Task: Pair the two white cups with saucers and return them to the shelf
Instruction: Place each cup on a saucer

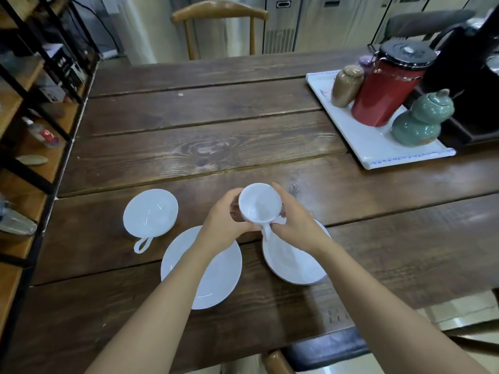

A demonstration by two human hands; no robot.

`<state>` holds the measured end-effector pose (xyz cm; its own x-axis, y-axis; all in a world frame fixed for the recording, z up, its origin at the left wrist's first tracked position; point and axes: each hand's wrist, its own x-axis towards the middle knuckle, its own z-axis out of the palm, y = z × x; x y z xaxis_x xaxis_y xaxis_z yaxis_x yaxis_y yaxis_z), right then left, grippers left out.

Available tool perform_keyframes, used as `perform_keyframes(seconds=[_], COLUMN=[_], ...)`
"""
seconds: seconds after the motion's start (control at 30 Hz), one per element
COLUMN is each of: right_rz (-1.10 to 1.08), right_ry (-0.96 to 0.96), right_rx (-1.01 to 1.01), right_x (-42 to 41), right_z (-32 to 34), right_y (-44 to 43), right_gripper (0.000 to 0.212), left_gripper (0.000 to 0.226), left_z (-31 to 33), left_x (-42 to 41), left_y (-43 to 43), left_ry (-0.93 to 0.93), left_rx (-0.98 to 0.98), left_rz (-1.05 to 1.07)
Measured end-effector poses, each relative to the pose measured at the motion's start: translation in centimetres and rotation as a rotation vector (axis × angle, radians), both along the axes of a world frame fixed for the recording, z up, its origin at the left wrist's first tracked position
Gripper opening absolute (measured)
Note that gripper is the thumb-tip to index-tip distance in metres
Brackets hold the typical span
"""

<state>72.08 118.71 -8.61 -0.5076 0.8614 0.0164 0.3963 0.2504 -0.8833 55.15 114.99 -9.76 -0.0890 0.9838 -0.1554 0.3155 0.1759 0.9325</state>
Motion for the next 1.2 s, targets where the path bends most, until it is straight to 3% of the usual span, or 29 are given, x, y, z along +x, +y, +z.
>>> perform_keyframes(seconds=[0.4, 0.6, 0.83, 1.0, 1.2], right_rz=[-0.065, -0.053, -0.048, -0.042, 0.015], right_ry=[-0.121, -0.192, -0.26, -0.341, -0.326], right_rx=[-0.008, 0.026, 0.03, 0.061, 0.121], right_x=[7.3, 8.3, 9.1, 9.1, 3.3], right_z=[-1.5, -1.3, -1.4, 0.9, 3.0], right_y=[-3.5, -4.4, -4.3, -2.5, -0.7], right_gripper=[0.054, 0.097, 0.072, 0.066, 0.067], left_gripper=[0.066, 0.073, 0.076, 0.085, 0.079], left_z=[-1.7, -2.2, -2.1, -0.8, 1.9], left_x=[6.6, 7.7, 8.0, 5.8, -1.2], left_y=[-2.7, -3.6, -3.9, -3.9, -4.7], left_ry=[0.082, 0.071, 0.11, 0.316, 0.36], left_rx=[-0.055, -0.069, -0.096, -0.06, -0.03], left_rz=[-0.087, -0.079, -0.103, -0.206, -0.043])
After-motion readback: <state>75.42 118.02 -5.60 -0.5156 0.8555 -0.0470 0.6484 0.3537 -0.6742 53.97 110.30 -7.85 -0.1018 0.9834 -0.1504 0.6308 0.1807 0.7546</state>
